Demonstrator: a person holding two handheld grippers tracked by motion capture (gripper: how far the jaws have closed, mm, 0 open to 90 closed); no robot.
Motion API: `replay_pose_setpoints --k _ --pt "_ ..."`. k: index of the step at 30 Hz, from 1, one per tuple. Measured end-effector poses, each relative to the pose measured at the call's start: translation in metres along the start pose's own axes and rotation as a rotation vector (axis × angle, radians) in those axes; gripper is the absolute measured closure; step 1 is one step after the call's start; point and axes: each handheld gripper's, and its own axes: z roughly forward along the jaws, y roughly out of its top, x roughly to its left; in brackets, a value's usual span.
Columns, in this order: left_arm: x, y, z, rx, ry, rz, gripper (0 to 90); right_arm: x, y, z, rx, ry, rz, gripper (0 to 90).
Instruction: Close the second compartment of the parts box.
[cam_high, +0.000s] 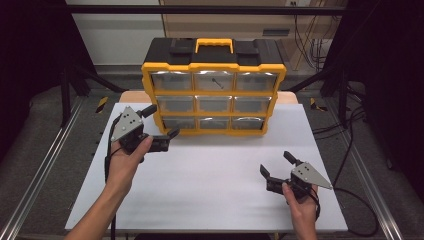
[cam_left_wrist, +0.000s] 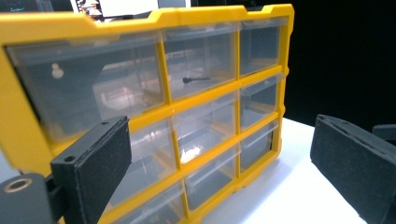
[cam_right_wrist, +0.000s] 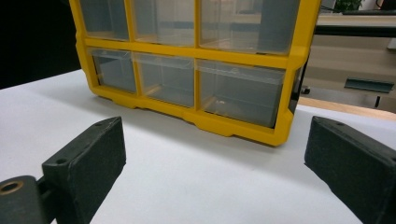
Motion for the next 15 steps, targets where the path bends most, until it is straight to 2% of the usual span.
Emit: replay_pose_setpoints --k 9,15 --pt "0.012 -0.024 -0.012 0.003 0.029 -0.031 5.2 0.0 -0.001 0.001 0.007 0.001 -0.006 5.4" --pt "0.023 -0.032 -0.025 -0.003 0.057 -0.041 5.2 0.0 -0.001 0.001 0.007 0.005 -0.007 6.0"
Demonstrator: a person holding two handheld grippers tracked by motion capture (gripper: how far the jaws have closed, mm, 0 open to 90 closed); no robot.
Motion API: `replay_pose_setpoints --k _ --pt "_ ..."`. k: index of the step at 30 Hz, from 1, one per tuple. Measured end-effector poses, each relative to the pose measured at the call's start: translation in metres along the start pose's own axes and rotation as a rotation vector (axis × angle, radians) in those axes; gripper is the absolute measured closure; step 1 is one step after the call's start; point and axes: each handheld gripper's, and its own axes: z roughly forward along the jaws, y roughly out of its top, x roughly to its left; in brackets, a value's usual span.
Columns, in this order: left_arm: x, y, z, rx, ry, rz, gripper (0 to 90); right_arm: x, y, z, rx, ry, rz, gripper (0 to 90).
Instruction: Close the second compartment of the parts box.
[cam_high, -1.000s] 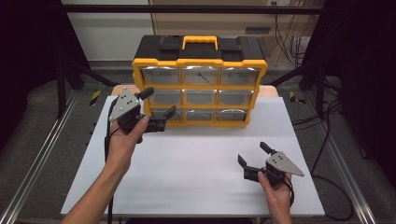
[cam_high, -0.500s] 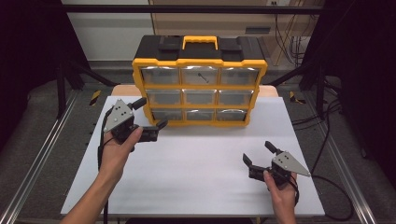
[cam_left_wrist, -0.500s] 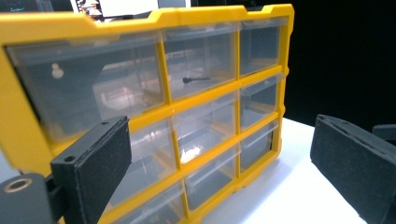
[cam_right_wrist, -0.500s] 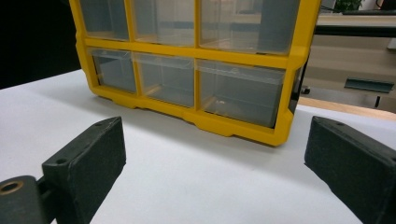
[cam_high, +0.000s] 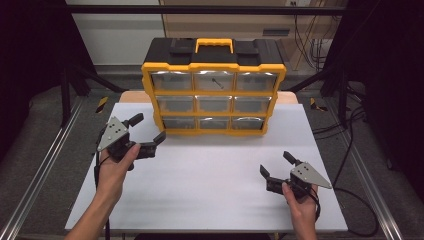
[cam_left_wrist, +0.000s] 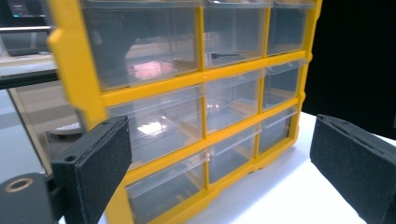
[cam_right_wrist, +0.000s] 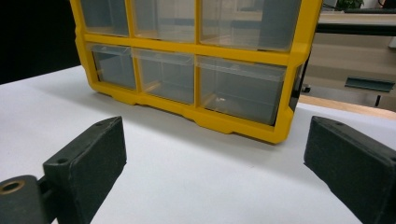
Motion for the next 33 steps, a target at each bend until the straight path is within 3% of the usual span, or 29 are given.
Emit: replay_pose_setpoints --k 23,33 --pt "0.024 -0.022 -0.037 -0.014 0.067 0.015 5.7 -0.004 0.001 -0.003 -0.006 -0.007 0.008 4.8" --pt "0.026 -0.04 -0.047 0.013 0.055 0.037 4.3 -0.003 0.001 -0.003 -0.003 -0.013 0.004 4.8"
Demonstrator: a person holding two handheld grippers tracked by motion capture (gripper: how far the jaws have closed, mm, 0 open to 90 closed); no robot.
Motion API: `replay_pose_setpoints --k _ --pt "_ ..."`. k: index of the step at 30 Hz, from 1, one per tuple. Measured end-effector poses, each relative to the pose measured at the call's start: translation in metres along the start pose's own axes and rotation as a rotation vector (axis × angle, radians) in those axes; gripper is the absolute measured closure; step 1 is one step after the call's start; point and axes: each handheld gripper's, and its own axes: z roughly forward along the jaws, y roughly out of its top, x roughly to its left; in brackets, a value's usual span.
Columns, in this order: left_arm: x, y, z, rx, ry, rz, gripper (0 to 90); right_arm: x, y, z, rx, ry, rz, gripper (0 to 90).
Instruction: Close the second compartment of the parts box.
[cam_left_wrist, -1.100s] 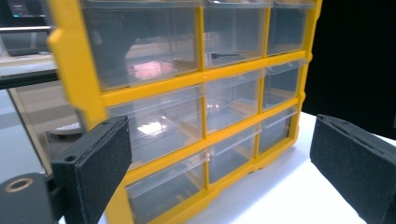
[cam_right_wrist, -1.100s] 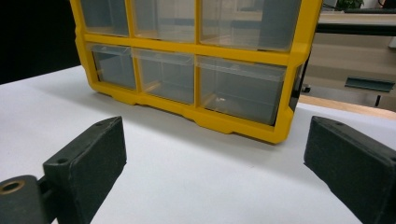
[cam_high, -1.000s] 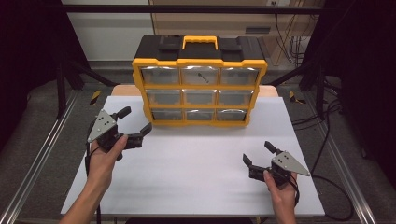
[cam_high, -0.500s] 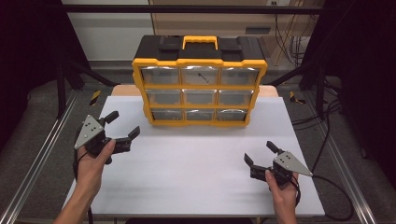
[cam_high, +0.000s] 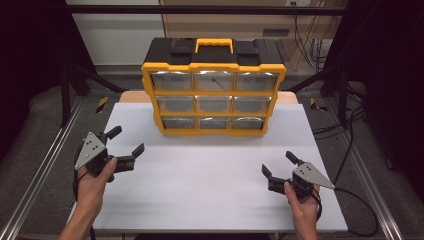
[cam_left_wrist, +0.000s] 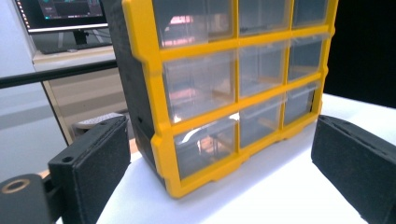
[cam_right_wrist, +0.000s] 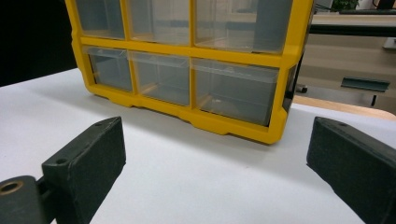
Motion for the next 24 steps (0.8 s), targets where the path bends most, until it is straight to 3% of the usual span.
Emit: replay_pose_setpoints --k 6,14,24 --pt "0.002 -0.008 -0.002 0.009 0.009 -0.018 4.1 0.0 0.001 -0.001 -0.005 -0.004 -0.001 4.8" --pt "0.002 -0.014 -0.005 -0.007 0.005 -0.007 4.0 0.001 0.0 -0.001 -0.001 0.001 0.006 4.8" --pt "-0.004 -0.042 -0.013 0.031 0.009 0.001 3.8 -0.002 0.0 -0.001 -0.003 -0.003 0.015 4.8"
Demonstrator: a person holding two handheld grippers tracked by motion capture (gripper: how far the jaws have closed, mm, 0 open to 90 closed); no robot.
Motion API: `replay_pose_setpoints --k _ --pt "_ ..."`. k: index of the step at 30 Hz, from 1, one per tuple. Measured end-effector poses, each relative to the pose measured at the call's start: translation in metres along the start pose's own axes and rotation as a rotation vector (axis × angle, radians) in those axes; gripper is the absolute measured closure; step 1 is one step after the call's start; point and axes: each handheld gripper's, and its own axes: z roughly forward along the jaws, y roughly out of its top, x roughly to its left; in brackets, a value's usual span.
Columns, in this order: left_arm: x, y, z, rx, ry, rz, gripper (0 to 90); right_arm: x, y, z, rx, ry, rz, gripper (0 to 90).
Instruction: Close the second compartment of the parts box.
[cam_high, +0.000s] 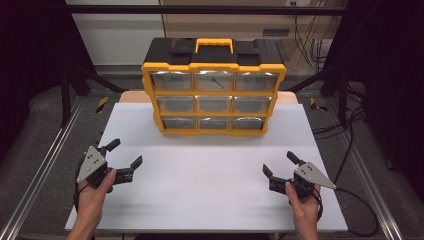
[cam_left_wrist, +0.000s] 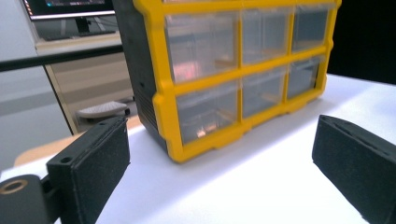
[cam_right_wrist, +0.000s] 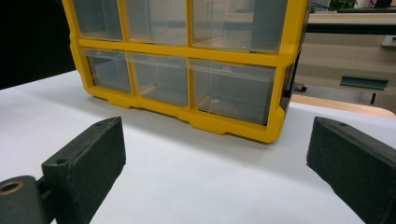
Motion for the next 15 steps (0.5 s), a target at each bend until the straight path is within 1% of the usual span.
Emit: replay_pose_setpoints --k 3,6,9,11,14,15 --pt "0.0 -0.008 -0.001 0.015 -0.005 0.006 3.8 0.0 0.001 -0.001 -0.002 0.002 -0.003 4.8" --pt "0.001 -0.016 -0.001 0.005 0.001 -0.022 3.8 -0.001 0.001 -0.002 -0.004 0.003 -0.005 4.8" --pt "0.0 -0.021 0.0 0.006 -0.004 -0.022 3.8 -0.002 0.0 -0.002 -0.001 0.006 0.0 4.8" --pt "-0.001 -0.024 0.001 0.015 -0.013 -0.01 3.8 -0.003 0.0 -0.002 -0.003 0.006 -0.001 4.8" --pt "-0.002 -0.027 0.001 0.005 -0.022 -0.012 3.8 -0.003 0.0 -0.002 -0.003 0.007 0.002 4.8" --pt "-0.002 -0.029 0.0 -0.002 -0.022 -0.018 3.7 -0.003 0.0 -0.002 -0.002 0.009 0.001 4.8"
